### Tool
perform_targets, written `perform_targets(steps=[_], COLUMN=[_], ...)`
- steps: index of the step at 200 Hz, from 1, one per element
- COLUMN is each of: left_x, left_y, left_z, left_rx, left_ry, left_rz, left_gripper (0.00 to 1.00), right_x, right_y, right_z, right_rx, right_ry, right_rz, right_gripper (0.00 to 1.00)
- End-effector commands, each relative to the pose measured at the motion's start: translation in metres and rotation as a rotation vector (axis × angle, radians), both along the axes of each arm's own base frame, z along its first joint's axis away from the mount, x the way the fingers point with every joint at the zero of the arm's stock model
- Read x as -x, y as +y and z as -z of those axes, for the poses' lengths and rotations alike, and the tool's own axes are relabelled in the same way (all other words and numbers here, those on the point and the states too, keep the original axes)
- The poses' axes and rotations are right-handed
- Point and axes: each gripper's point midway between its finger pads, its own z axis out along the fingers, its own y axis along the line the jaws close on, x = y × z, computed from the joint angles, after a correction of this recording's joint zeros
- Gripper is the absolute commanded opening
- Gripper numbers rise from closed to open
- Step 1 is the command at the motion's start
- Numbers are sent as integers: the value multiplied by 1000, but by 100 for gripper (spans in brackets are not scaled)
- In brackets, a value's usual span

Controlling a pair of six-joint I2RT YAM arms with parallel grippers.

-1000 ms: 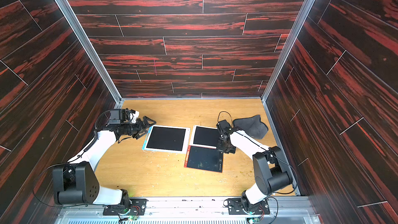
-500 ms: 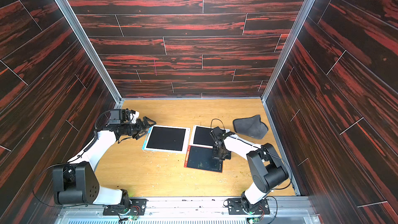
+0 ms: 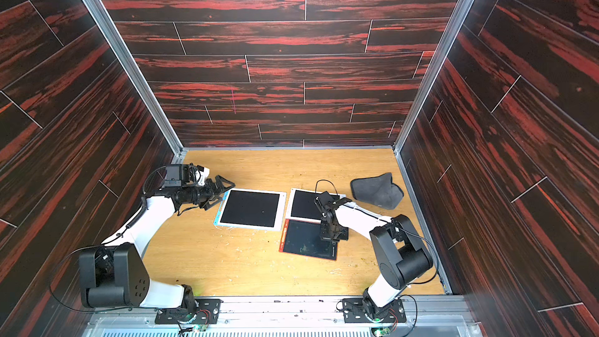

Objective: Wipe the drawing tablet
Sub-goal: Press the button on the drawing tablet.

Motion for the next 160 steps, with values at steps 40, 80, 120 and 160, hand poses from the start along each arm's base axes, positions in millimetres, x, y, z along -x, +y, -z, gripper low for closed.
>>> perform_targets(steps=[40,80,120,160], left_x=[0,0,1,1], left_y=[2,1,2,1], left_z=[-9,-9,-7,-6], left_rx=[-8,-4,-5,-5], left_ry=[-26,-25,-22,-19], left_rz=[3,3,3,2], left_gripper=[100,100,100,100], right_x=[0,-1,9,20], right_y=[0,-2,-7,-9], right_z=[-11,-16,-4,11], right_rx=[4,13,27,30], right_ry=[4,-4,29,68], right_rz=[6,4,18,28], right_gripper=[4,5,5,4])
